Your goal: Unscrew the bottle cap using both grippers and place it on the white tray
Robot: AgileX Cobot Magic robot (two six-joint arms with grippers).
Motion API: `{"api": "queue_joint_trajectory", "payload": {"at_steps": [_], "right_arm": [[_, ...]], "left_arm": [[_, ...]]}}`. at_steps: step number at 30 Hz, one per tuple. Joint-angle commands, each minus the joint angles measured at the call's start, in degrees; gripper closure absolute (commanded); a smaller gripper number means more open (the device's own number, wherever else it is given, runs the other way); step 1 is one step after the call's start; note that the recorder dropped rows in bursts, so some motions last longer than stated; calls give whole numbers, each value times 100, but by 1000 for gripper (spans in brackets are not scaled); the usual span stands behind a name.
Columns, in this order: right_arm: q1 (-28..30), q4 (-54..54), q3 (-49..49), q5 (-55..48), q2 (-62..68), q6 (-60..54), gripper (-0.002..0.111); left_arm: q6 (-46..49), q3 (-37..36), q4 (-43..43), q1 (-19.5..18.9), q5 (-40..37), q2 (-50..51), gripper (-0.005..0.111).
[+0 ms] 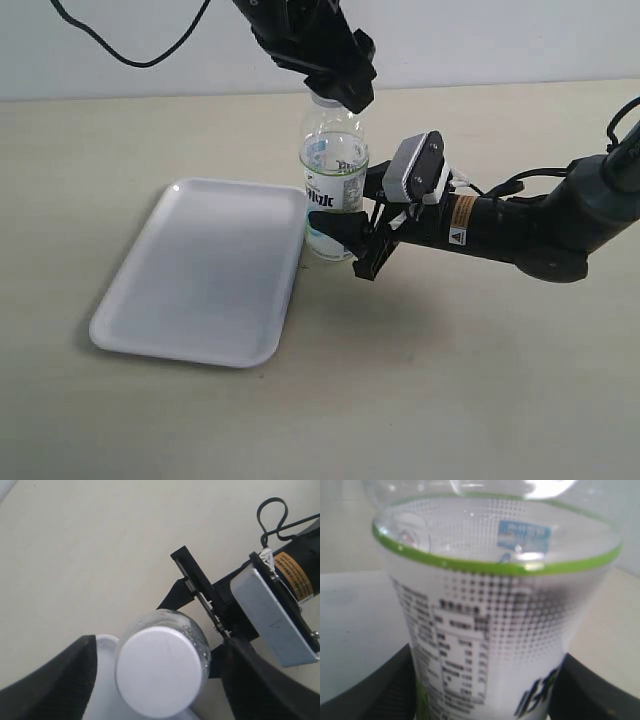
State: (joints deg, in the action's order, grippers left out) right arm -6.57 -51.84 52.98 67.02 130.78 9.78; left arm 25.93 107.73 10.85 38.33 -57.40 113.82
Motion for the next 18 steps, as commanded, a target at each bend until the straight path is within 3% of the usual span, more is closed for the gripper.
{"api": "queue_joint_trajectory", "payload": {"at_steps": [1, 18], "right_arm": [[-12, -12, 13, -246, 2, -52, 107], [-12, -12, 13, -246, 2, -52, 107]], "left_arm": [[-69, 36, -102, 24, -21, -48, 43], [-125, 36, -167, 24, 125, -129, 95]]}}
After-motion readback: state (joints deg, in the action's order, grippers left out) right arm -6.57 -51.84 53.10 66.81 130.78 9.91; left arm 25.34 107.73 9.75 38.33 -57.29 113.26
